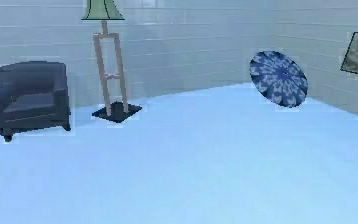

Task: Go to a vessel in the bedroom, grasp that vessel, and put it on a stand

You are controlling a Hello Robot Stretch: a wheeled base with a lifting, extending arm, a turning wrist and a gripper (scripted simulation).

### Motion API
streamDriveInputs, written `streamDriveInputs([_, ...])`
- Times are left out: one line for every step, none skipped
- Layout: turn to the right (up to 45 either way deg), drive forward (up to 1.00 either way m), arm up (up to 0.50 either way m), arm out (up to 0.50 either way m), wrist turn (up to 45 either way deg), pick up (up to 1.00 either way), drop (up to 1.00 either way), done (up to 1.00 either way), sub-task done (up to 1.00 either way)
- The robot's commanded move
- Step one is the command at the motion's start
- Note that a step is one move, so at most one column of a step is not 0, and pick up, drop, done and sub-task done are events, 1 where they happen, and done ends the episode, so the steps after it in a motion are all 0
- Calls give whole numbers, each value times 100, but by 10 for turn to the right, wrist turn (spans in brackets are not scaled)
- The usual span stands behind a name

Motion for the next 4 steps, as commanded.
streamDriveInputs([-180, 0, 0, 0, 0, 0, 0, 0, 0])
streamDriveInputs([0, 80, 0, 0, 0, 0, 0, 0, 0])
streamDriveInputs([-450, 0, 0, 0, 0, 0, 0, 0, 0])
streamDriveInputs([-90, 0, 0, 0, 0, 0, 0, 0, 0])
